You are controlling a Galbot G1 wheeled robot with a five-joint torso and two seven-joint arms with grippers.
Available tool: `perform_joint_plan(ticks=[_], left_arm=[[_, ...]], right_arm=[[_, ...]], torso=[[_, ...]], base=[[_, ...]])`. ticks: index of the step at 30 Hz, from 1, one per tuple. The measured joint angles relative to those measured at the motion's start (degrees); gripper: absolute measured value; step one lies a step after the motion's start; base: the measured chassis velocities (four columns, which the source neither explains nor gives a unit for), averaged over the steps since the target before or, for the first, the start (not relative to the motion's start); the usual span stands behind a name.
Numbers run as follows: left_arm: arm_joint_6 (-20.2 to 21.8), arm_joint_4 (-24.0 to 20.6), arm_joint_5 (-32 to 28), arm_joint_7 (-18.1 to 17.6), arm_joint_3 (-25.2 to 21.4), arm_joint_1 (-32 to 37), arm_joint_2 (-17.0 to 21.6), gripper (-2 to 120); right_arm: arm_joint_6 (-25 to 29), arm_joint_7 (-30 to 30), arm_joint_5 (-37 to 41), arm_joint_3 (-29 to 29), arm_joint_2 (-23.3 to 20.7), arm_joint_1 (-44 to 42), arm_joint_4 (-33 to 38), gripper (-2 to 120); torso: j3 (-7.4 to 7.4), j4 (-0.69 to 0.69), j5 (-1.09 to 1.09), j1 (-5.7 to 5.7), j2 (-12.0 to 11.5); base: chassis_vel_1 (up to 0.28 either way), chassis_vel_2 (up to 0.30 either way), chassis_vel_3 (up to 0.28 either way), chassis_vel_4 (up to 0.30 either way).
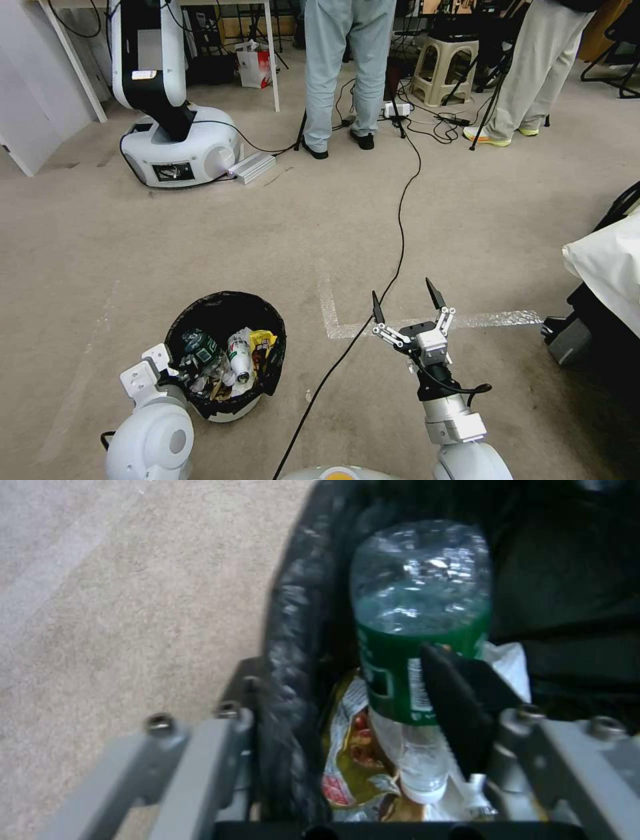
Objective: Pick up the trash bin, then pick up the garbage from the floor and place it into the trash bin.
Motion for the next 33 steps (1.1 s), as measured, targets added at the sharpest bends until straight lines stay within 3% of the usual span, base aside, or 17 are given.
perform_joint_plan(ticks=[10, 19, 33], left_arm=[[-1.25, 0.45, -0.65, -1.0, -0.08, 0.02, -0.09, 84], [-1.87, -0.88, -0.47, -2.35, -0.76, 0.83, -0.08, 96], [-4.46, -5.01, 4.0, -3.49, -1.14, 6.46, -1.34, 98]], right_arm=[[0.44, -0.08, -0.34, 0.0, 0.14, -0.1, -0.64, 100], [0.57, -0.1, -0.37, 0.09, 0.15, -0.2, -0.63, 100], [0.12, -0.44, -0.34, -0.48, 0.33, 0.81, -0.54, 100]], torso=[[0.0, 0.0, 0.01, 0.0, 0.0], [0.0, 0.0, 0.02, 0.0, 0.0], [0.0, 0.01, 0.01, 0.0, 0.0]], base=[[0.0, 0.0, 0.0, 0.0], [0.0, 0.0, 0.0, 0.0], [0.0, 0.0, 0.0, 0.0]])
